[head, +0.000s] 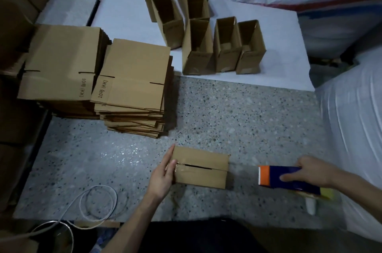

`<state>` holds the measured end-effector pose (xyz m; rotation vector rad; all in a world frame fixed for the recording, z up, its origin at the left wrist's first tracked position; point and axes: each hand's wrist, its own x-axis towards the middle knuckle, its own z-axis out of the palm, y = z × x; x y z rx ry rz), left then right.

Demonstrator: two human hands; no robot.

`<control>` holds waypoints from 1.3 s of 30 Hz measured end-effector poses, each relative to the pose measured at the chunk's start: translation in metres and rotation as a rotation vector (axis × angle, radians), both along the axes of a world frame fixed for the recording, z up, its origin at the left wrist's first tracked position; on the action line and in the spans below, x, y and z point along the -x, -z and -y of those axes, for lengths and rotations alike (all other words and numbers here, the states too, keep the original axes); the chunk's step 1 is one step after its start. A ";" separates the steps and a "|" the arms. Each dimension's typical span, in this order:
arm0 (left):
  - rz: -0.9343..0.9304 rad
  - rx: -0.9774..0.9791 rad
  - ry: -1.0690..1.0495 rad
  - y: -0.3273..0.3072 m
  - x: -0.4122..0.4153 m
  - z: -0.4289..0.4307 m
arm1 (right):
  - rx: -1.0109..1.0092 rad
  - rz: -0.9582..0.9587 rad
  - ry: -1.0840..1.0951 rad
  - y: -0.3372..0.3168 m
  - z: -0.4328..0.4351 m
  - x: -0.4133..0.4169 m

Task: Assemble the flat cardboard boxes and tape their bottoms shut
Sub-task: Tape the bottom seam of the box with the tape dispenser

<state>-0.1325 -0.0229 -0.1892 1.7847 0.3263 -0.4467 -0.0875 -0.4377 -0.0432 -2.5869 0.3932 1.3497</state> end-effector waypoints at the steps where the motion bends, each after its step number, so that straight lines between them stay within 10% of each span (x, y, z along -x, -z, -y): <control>1: -0.005 0.000 -0.003 0.000 0.000 0.000 | 0.039 0.007 -0.014 0.007 -0.005 0.000; 39: -0.180 0.089 -0.067 -0.026 -0.007 0.008 | 0.149 0.226 -0.135 0.095 -0.145 0.027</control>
